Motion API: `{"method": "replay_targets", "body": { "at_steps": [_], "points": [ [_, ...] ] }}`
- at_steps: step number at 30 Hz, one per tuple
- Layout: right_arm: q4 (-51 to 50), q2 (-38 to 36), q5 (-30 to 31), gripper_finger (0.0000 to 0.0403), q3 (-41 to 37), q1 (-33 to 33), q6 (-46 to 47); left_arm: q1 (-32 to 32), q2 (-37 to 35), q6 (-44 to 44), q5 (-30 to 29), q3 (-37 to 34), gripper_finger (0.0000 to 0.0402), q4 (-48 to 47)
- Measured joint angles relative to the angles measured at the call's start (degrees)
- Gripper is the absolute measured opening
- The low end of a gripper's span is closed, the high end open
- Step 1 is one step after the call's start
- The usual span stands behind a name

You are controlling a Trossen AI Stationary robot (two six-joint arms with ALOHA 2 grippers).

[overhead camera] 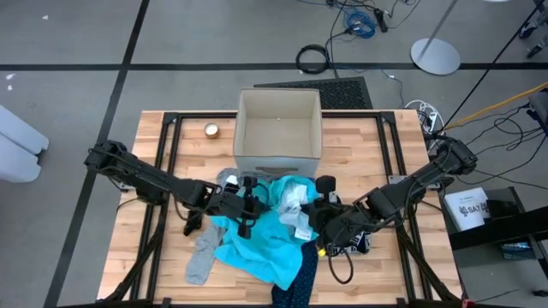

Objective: Sort clothes
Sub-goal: Put the blue shorts into the laundry organizer

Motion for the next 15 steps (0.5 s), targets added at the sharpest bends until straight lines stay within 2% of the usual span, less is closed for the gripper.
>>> {"method": "replay_targets", "body": {
  "at_steps": [7, 15],
  "points": [
    [1.7, -0.4, 8.7, 0.0000, 9.0, -0.2, -14.0, -3.3, -7.2, 7.2, -4.8, 9.3, 0.0005, -1.3],
    [3.7, -0.4, 11.0, 0.0000, 22.3, -0.6, -26.2, -3.9, -16.5, 9.0, -8.9, 15.2, 0.0004, 0.1]
  ]
}}
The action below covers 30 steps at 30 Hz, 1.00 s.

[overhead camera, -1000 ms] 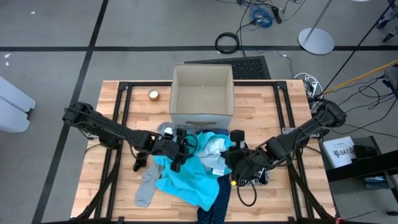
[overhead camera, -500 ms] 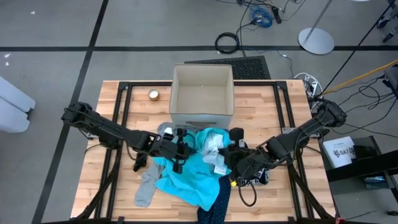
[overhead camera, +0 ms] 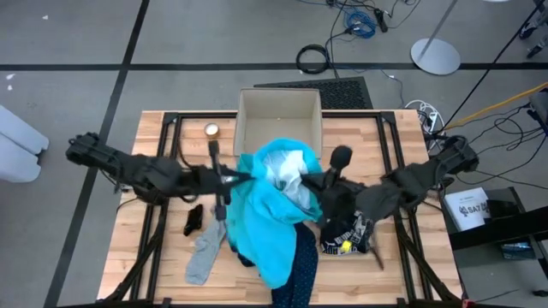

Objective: Sort clothes
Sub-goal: Put the blue shorts into the laundry organizer

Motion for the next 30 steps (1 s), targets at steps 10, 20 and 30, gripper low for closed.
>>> {"method": "replay_targets", "body": {
  "at_steps": [10, 20, 30],
  "points": [
    [6.2, -0.1, -16.4, 0.0000, 9.1, -4.2, -2.4, 0.9, -4.9, 2.0, 0.1, 2.9, 0.0004, 0.3],
    [0.6, 3.7, -28.6, 0.0000, 1.0, -3.8, 12.6, -1.2, -0.3, -11.4, 15.8, 2.9, 0.0004, -9.8],
    [0.7, 4.3, -31.7, 0.0000, -9.2, 5.5, 26.3, -8.7, 11.8, -19.8, 18.7, 2.9, 0.0004, -14.2]
  ]
}}
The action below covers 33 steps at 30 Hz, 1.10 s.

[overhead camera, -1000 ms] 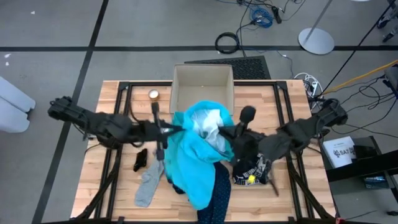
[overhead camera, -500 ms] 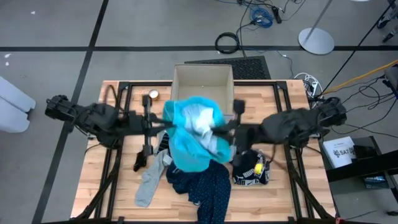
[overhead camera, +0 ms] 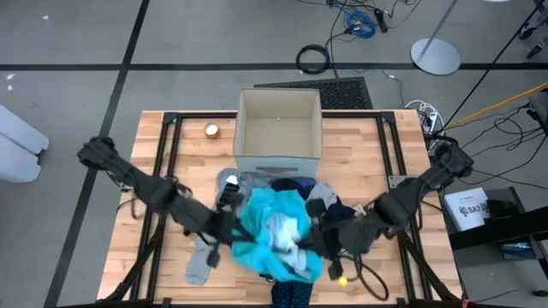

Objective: Sort clothes
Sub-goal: Put the blue shorts into the laundry organizer

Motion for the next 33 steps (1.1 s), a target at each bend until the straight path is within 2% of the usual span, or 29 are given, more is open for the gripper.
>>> {"method": "replay_targets", "body": {
  "at_steps": [11, 17, 25, 30, 33],
  "points": [
    [1.4, 4.7, 0.0, 0.0000, -6.5, 4.8, 12.9, -1.3, 15.1, -6.5, 1.3, 0.0, 0.0004, 2.0],
    [1.1, 7.3, -0.6, 0.0000, -6.5, 5.1, 15.0, -0.7, 17.6, -10.9, 0.1, 0.0, 0.0045, 2.0],
    [-0.6, 7.5, -1.4, 0.0000, -6.5, 4.6, 17.9, -1.1, 14.0, -12.0, -1.4, 0.0, 0.0125, 1.2],
    [-0.7, 7.5, -1.3, 0.0000, -6.5, 3.9, 16.3, -1.3, 7.7, -12.0, -1.4, 0.0, 0.0175, -2.4],
    [0.5, 7.5, -1.2, 0.0000, -6.5, 2.5, 13.2, -1.3, 2.8, -11.9, -3.0, 0.0, 0.0186, -2.6]
  ]
}}
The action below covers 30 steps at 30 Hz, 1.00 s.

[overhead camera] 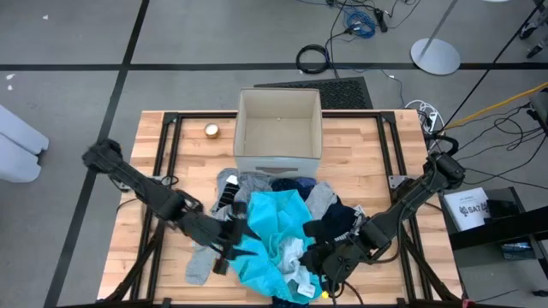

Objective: Sort clothes
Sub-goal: Put the blue shorts into the laundry organizer

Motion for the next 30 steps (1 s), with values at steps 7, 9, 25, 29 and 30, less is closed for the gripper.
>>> {"method": "replay_targets", "body": {
  "at_steps": [7, 9, 25, 29, 30],
  "points": [
    [4.8, 0.8, -0.3, 0.0000, 0.0, -6.4, -7.0, -0.5, -7.8, 8.0, -8.8, 0.0, 0.0189, -0.9],
    [6.2, 1.3, -1.3, 0.0000, 0.0, -8.9, -8.0, -0.5, -9.2, 9.6, -11.2, 0.0, 0.0189, -2.0],
    [12.0, 11.4, -2.8, 0.0021, 0.0, -23.8, -10.2, -0.4, -14.0, 10.4, -21.2, -4.4, 0.0190, -8.2],
    [12.9, 12.3, -2.8, 0.0074, 0.0, -23.7, -16.4, -0.4, -14.0, 10.6, -21.2, -4.4, 0.0190, -8.2],
    [12.9, 12.5, -2.8, 0.0090, 0.0, -23.7, -17.7, -0.4, -14.1, 10.8, -21.2, -4.4, 0.0190, -8.2]
  ]
}}
